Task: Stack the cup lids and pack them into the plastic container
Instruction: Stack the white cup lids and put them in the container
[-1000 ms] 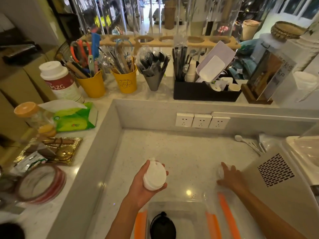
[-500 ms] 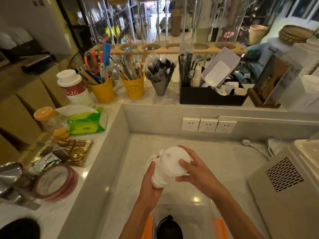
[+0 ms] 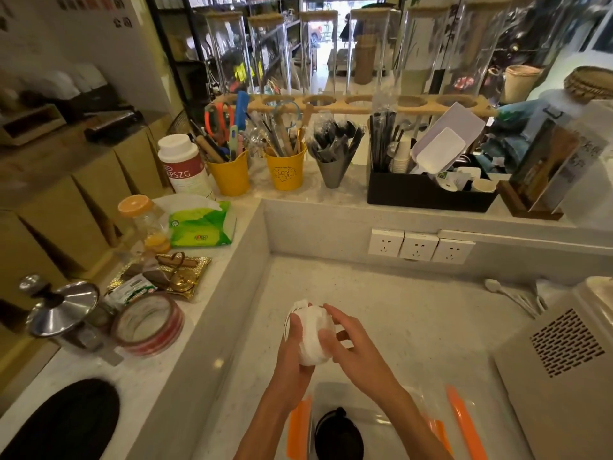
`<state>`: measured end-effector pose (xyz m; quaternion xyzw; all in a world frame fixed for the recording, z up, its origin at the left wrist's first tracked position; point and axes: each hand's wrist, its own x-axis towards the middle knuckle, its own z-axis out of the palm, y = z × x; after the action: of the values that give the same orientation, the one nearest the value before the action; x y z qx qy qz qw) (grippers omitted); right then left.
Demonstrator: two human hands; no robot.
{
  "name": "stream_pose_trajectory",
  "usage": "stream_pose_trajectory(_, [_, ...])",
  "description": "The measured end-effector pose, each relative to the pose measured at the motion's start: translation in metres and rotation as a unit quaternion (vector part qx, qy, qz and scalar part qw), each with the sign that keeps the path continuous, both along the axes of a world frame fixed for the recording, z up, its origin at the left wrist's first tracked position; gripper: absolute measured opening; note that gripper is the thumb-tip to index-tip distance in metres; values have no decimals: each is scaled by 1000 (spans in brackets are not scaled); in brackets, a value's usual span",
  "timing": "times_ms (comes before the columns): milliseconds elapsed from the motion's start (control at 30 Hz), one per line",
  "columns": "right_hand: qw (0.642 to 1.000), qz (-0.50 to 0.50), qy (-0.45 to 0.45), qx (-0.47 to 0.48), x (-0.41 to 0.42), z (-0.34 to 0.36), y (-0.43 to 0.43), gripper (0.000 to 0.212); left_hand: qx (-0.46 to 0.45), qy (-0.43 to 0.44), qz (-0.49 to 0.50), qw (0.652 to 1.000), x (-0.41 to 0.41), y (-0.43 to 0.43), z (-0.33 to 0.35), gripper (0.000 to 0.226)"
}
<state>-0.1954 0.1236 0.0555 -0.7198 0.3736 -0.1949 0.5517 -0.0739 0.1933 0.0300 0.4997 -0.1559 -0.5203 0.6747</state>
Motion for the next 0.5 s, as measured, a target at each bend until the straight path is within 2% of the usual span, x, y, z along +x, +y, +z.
stream_pose_trajectory(133, [999, 29, 6, 17, -9, 6, 1, 71, 7, -14, -7, 1000, -2, 5, 1, 103])
stream_pose_trajectory(333, [1000, 7, 14, 4, -15, 9, 22, 69, 6, -12, -12, 1000, -16, 20, 5, 78])
stream_pose_trajectory(500, [997, -27, 63, 26, -18, 10, 39, 88, 23, -36, -44, 998, -23, 36, 6, 92])
